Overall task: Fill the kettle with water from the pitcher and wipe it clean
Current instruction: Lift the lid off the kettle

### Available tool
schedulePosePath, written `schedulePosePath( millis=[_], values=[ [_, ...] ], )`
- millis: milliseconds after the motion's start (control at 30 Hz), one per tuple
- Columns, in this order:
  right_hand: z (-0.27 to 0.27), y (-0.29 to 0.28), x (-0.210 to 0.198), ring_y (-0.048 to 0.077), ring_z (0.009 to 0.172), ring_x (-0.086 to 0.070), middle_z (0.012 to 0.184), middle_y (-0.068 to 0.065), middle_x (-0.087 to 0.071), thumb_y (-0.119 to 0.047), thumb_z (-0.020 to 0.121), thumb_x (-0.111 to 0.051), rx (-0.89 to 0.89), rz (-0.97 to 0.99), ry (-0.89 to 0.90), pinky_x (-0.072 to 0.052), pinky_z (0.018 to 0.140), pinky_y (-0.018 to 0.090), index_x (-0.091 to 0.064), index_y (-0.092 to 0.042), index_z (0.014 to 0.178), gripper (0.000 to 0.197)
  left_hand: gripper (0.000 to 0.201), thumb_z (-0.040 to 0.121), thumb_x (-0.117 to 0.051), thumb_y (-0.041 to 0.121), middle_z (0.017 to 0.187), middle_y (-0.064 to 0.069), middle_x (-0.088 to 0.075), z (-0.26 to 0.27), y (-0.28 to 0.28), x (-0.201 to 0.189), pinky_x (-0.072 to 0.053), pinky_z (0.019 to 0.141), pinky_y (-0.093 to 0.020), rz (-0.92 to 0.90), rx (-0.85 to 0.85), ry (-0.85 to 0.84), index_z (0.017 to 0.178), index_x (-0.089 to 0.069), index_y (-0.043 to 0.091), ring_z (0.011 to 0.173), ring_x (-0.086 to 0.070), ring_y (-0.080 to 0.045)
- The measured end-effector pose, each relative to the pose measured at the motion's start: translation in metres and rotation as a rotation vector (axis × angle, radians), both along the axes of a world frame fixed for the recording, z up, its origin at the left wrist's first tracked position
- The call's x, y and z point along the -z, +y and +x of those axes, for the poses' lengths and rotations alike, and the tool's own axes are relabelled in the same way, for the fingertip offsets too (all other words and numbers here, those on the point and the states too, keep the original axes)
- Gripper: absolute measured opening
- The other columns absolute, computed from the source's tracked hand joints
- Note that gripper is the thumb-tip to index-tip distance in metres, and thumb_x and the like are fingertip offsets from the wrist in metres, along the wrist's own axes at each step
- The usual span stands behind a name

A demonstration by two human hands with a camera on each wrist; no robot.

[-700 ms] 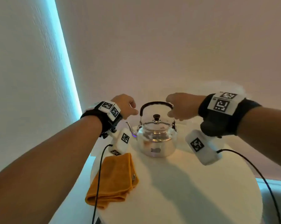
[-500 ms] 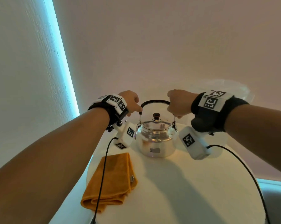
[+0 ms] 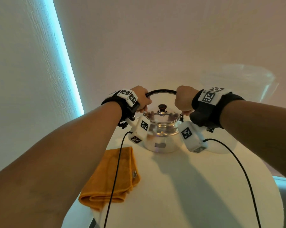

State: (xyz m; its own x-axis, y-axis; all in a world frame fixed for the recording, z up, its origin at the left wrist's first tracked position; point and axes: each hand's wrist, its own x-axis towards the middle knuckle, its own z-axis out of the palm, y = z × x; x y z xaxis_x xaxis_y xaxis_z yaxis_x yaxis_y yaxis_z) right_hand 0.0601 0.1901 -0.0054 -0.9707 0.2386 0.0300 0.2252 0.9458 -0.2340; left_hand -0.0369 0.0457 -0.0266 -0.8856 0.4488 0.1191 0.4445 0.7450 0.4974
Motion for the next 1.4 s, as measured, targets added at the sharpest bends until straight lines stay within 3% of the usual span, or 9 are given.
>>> schedulePosePath(
  millis=[67,133,233,433,533,800,1033,1400],
  values=[
    [-0.002,0.000,0.002,0.036,0.101,-0.065,0.115,0.022,-0.065,-0.006,0.095,-0.047,0.000,-0.016,0.072,-0.049,0.066,0.032,-0.060,0.003,0.102,0.017,0.015,0.095,-0.053,0.017,0.066,-0.008,-0.070,0.002,-0.001,0.001,-0.049,0.046,-0.024,0.042,-0.008,-0.021,0.086,-0.059,0.008,0.044,-0.057,-0.014],
    [-0.003,0.000,0.003,0.036,0.097,-0.066,0.107,0.020,-0.066,-0.006,0.095,-0.046,-0.008,-0.024,0.120,-0.052,0.076,0.037,-0.057,0.000,0.093,0.013,0.017,0.096,-0.052,0.017,0.065,-0.008,-0.069,0.004,-0.004,0.001,-0.048,0.043,-0.022,0.069,-0.012,-0.020,0.082,-0.058,0.009,0.041,-0.056,-0.014],
    [0.000,0.002,-0.004,0.033,0.085,-0.063,0.093,0.015,-0.061,-0.008,0.095,-0.044,-0.042,-0.042,0.197,-0.050,0.069,0.037,-0.060,0.002,0.107,0.022,0.016,0.096,-0.052,0.016,0.064,-0.008,-0.068,0.013,-0.010,-0.005,-0.047,0.042,-0.022,0.129,-0.032,-0.006,0.085,-0.060,0.007,0.041,-0.055,-0.014],
    [0.023,0.003,-0.012,0.028,0.066,-0.066,0.086,0.016,-0.064,-0.009,0.098,-0.042,-0.098,-0.193,0.210,-0.047,0.047,0.028,-0.057,-0.001,0.108,0.020,0.015,0.096,-0.053,0.015,0.067,-0.009,-0.069,0.041,-0.021,-0.021,-0.047,0.047,-0.025,0.130,-0.010,-0.010,0.087,-0.060,0.006,0.046,-0.057,-0.016],
    [0.037,0.007,-0.011,0.022,0.056,-0.061,0.086,0.016,-0.064,-0.010,0.099,-0.042,-0.097,-0.245,0.187,-0.045,0.044,0.025,-0.057,-0.002,0.110,0.020,0.014,0.096,-0.054,0.015,0.065,-0.009,-0.068,0.057,-0.024,-0.022,-0.047,0.046,-0.026,0.131,0.009,-0.043,0.088,-0.060,0.005,0.044,-0.057,-0.016],
    [0.091,0.025,-0.006,0.020,0.054,-0.060,0.090,0.021,-0.070,-0.008,0.099,-0.041,-0.198,-0.295,0.181,-0.048,0.045,0.025,-0.058,0.000,0.110,0.022,0.015,0.096,-0.054,0.015,0.072,-0.014,-0.069,0.117,-0.018,-0.017,-0.049,0.052,-0.031,0.145,-0.014,-0.076,0.095,-0.060,0.001,0.051,-0.059,-0.021],
    [0.129,0.040,0.007,0.019,0.052,-0.059,0.082,0.016,-0.067,-0.011,0.100,-0.043,-0.241,-0.328,0.152,-0.048,0.045,0.025,-0.059,-0.001,0.110,0.022,0.016,0.096,-0.054,0.013,0.074,-0.017,-0.068,0.161,-0.007,-0.002,-0.050,0.051,-0.031,0.158,-0.052,-0.117,0.098,-0.059,-0.001,0.050,-0.058,-0.023],
    [0.136,0.032,0.019,0.017,0.049,-0.057,0.076,0.012,-0.063,-0.013,0.099,-0.049,-0.224,-0.525,0.131,-0.048,0.047,0.025,-0.059,-0.003,0.110,0.017,0.015,0.096,-0.054,0.012,0.069,-0.013,-0.068,0.169,-0.019,-0.001,-0.049,0.048,-0.028,0.101,-0.044,-0.133,0.099,-0.059,-0.002,0.048,-0.059,-0.020]
  ],
)
